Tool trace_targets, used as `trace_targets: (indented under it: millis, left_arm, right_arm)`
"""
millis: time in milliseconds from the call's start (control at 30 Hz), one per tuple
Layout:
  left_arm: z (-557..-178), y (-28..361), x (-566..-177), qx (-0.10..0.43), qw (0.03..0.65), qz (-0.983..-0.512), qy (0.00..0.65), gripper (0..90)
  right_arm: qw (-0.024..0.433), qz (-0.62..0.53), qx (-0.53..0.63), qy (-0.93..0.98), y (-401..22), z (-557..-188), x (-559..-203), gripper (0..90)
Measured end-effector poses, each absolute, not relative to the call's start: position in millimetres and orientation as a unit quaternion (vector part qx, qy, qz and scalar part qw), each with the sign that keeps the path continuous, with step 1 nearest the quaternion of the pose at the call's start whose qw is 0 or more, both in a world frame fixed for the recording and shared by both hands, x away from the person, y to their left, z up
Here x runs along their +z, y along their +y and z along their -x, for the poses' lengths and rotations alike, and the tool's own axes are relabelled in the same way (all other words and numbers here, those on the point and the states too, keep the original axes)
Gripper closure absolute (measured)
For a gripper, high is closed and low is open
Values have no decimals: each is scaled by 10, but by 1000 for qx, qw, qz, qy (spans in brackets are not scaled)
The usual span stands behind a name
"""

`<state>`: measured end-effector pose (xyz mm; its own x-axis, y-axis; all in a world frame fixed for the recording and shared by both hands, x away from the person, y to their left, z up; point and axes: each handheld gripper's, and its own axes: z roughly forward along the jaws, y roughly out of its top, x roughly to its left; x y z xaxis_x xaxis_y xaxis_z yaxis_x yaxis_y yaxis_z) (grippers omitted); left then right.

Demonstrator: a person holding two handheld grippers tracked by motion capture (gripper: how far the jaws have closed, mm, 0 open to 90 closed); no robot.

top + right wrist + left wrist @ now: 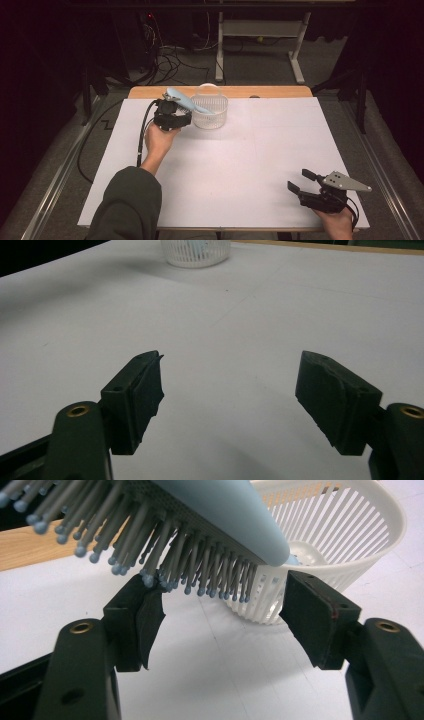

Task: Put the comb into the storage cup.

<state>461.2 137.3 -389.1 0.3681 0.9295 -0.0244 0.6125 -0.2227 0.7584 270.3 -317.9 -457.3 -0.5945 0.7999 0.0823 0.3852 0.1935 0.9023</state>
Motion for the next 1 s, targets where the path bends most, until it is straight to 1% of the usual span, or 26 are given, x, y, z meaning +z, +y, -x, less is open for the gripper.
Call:
trace_targets:
  millis: [500,1000]
  left_arm:
    - [-4525,1417,-3917,227,357,-749,511,335]
    - [-4261,1631,-3876,232,385,-736,506,335]
  right_arm:
    - [210,-399,495,743,-3180,-2703,-4572,275]
    - [210,-399,494,743,-3176,-2702,-4574,274]
